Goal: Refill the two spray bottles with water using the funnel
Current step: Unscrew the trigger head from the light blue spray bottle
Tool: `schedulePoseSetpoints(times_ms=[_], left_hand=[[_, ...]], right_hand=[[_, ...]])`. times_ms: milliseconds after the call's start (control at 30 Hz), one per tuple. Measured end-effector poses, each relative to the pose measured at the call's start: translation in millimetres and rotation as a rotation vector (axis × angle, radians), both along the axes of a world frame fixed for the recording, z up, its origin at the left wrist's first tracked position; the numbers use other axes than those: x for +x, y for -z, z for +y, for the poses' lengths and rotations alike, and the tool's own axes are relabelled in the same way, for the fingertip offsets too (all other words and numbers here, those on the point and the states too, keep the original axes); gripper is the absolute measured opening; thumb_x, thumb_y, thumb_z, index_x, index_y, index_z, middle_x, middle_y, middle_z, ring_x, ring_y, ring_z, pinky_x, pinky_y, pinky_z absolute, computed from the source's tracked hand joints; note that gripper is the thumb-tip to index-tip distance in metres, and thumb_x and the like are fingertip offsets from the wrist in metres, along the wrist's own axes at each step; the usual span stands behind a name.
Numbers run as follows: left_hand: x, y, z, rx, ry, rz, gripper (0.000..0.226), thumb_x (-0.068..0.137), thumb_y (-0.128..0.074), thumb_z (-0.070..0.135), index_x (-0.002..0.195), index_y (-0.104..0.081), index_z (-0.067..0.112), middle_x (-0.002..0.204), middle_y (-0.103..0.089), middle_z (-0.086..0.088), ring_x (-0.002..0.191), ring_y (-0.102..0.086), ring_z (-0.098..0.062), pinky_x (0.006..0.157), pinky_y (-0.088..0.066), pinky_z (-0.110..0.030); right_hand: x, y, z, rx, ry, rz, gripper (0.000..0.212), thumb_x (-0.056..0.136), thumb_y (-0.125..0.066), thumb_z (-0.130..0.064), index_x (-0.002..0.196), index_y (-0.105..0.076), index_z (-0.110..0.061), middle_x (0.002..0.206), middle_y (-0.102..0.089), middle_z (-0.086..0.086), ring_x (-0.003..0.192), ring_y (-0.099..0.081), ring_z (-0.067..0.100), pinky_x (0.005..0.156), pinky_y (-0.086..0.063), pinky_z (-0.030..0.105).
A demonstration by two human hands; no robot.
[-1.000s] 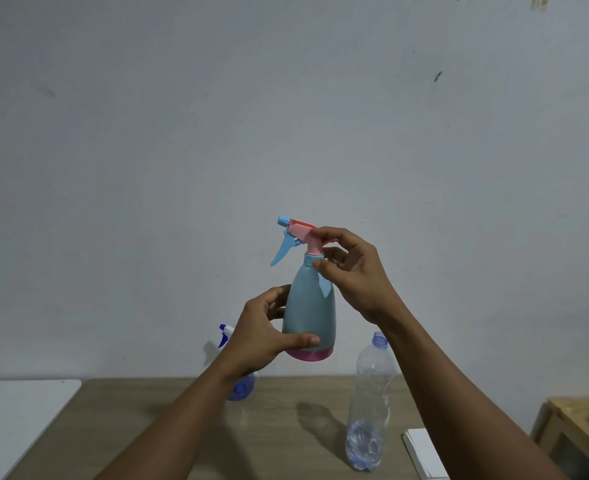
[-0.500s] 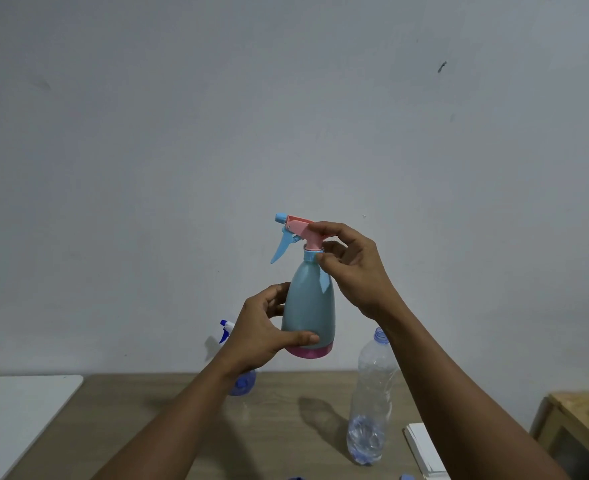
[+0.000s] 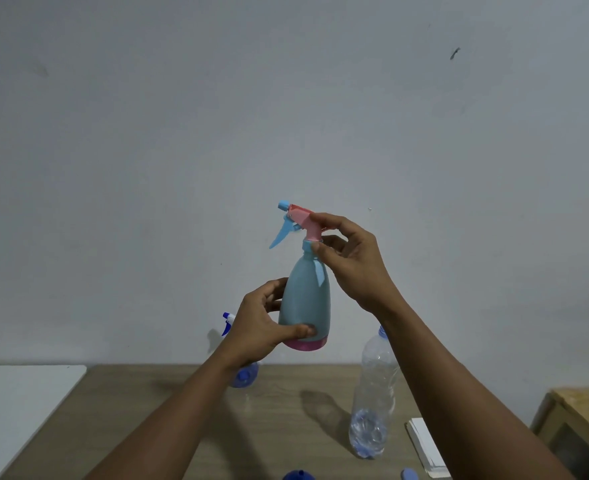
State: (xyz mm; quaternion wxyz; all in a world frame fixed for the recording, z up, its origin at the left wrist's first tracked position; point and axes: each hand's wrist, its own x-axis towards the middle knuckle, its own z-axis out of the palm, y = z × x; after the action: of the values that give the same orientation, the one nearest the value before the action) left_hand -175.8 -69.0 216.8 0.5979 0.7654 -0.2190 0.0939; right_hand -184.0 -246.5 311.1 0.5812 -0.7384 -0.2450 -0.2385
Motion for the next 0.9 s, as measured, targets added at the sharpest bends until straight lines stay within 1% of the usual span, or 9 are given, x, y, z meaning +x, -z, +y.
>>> schedulePoseSetpoints(times_ms=[167, 267, 367, 433, 500, 600, 700, 833, 900], left_hand=[[13.0, 22.6, 6.5, -0.006, -0.040, 0.012, 0.087, 0.053, -0.097, 0.035, 0.130, -0.056, 0.031, 0.124, -0.064, 0.017, 0.112, -0.062, -0.008, 0.083, -0.056, -0.020], [21.5, 47.5, 14.2, -0.005, -0.088, 0.050, 0.091, 0.047, -0.096, 0.038, 0.128, -0.055, 0.031, 0.126, -0.062, 0.017, 0.113, -0.061, -0.007, 0.085, -0.054, -0.020], [30.5, 81.6, 26.0, 0.023, -0.139, 0.090, 0.093, 0.043, -0.095, 0.044, 0.126, -0.055, 0.030, 0.125, -0.061, 0.017, 0.112, -0.061, -0.005, 0.090, -0.055, -0.029], [32.8, 108.0, 34.5, 0.049, -0.166, 0.128, 0.090, 0.045, -0.096, 0.040, 0.124, -0.055, 0.031, 0.123, -0.062, 0.018, 0.112, -0.060, -0.003, 0.089, -0.053, -0.024], [34.3, 135.7, 42.2, 0.065, -0.206, 0.172, 0.089, 0.047, -0.098, 0.033, 0.123, -0.053, 0.033, 0.123, -0.062, 0.016, 0.113, -0.060, -0.005, 0.087, -0.051, -0.022], [35.8, 176.4, 48.8, 0.062, -0.248, 0.244, 0.092, 0.046, -0.097, 0.030, 0.125, -0.051, 0.032, 0.124, -0.062, 0.012, 0.113, -0.061, -0.009, 0.091, -0.054, -0.032], [34.6, 210.3, 49.8, 0.079, -0.256, 0.306, 0.091, 0.050, -0.098, 0.023, 0.127, -0.049, 0.032, 0.127, -0.061, 0.010, 0.115, -0.060, -0.011, 0.090, -0.052, -0.031], [32.1, 253.4, 48.3, 0.097, -0.259, 0.372, 0.089, 0.045, -0.094, 0.036, 0.119, -0.047, 0.044, 0.128, -0.060, 0.008, 0.115, -0.060, -0.012, 0.091, -0.052, -0.034], [29.7, 273.3, 44.8, 0.108, -0.260, 0.406, 0.089, 0.045, -0.093, 0.036, 0.119, -0.046, 0.043, 0.128, -0.059, 0.007, 0.115, -0.060, -0.012, 0.091, -0.052, -0.036]], right_hand=[[8.9, -9.0, 4.2, 0.218, 0.115, -0.093, 0.039, 0.093, -0.068, -0.004, 0.131, -0.061, -0.009, 0.113, -0.067, -0.003, 0.086, -0.071, 0.013, 0.080, -0.056, 0.023], [19.0, -6.3, 2.0, 0.296, 0.218, -0.119, 0.039, 0.092, -0.067, -0.003, 0.131, -0.060, -0.009, 0.117, -0.064, 0.003, 0.083, -0.069, 0.005, 0.076, -0.053, 0.017], [25.6, 8.3, -2.5, 0.371, 0.322, -0.161, 0.037, 0.093, -0.063, 0.003, 0.130, -0.058, -0.002, 0.122, -0.061, 0.009, 0.088, -0.065, -0.008, 0.074, -0.051, 0.012], [33.2, 26.2, -7.0, 0.377, 0.365, -0.149, 0.035, 0.093, -0.061, 0.005, 0.128, -0.058, -0.002, 0.124, -0.061, 0.010, 0.090, -0.062, -0.011, 0.073, -0.051, 0.012], [46.7, 54.1, -11.7, 0.292, 0.387, -0.068, 0.033, 0.093, -0.061, 0.001, 0.125, -0.060, -0.008, 0.124, -0.062, 0.007, 0.090, -0.064, -0.004, 0.073, -0.052, 0.015], [70.8, 118.6, -17.1, 0.000, 0.384, 0.103, 0.025, 0.094, -0.061, -0.008, 0.118, -0.063, -0.015, 0.117, -0.064, 0.004, 0.087, -0.067, 0.014, 0.075, -0.055, 0.026], [84.2, 196.6, -17.5, -0.223, 0.334, 0.284, 0.020, 0.093, -0.062, -0.006, 0.111, -0.065, -0.013, 0.110, -0.063, 0.004, 0.086, -0.063, 0.019, 0.075, -0.053, 0.026], [89.7, 292.2, -19.0, -0.333, 0.236, 0.562, 0.013, 0.091, -0.059, -0.001, 0.099, -0.060, -0.010, 0.093, -0.064, 0.007, 0.079, -0.063, 0.028, 0.069, -0.051, 0.039], [89.9, 330.2, -22.7, -0.351, 0.234, 0.651, 0.013, 0.092, -0.059, -0.003, 0.097, -0.058, -0.015, 0.087, -0.063, 0.003, 0.075, -0.063, 0.028, 0.067, -0.051, 0.036]])
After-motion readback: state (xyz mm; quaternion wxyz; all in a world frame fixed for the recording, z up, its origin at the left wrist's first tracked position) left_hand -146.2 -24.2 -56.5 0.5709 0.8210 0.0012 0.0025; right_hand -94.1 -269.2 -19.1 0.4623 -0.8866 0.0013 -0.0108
